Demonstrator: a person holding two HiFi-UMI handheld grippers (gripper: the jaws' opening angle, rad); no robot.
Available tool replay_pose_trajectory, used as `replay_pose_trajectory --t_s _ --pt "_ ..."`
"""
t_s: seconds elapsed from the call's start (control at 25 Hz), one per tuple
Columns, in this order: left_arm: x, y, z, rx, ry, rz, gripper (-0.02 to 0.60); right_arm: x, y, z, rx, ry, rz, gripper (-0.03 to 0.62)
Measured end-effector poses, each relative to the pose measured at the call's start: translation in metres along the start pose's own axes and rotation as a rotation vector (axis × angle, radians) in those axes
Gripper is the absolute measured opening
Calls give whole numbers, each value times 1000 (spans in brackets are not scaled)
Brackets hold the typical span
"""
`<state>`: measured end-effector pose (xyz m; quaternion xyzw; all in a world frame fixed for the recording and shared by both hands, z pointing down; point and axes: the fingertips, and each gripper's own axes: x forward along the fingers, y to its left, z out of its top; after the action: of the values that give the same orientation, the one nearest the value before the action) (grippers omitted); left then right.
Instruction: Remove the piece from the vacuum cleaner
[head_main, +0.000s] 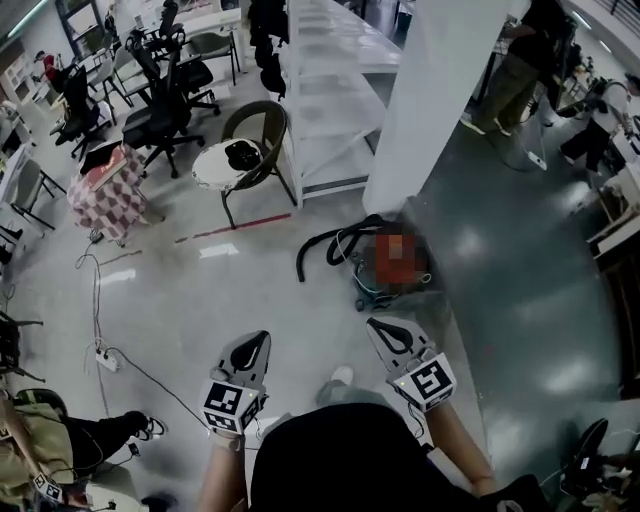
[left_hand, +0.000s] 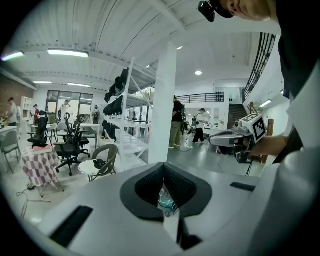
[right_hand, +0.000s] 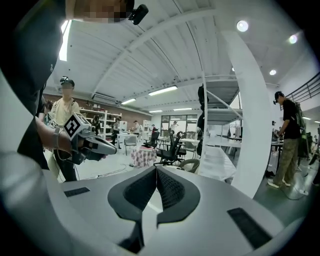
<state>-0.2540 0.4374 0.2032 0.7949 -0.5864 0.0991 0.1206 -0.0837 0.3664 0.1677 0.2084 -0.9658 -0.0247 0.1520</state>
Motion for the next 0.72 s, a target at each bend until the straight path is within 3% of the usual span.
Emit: replay_pose_trajectory --t_s 0.36,0.72 --pt "116 -8 35 7 13 -67 18 7 -93 -11 48 -7 -27 29" --pt "207 -3 50 7 44 -212 18 21 -159 -26 140 16 -168 29"
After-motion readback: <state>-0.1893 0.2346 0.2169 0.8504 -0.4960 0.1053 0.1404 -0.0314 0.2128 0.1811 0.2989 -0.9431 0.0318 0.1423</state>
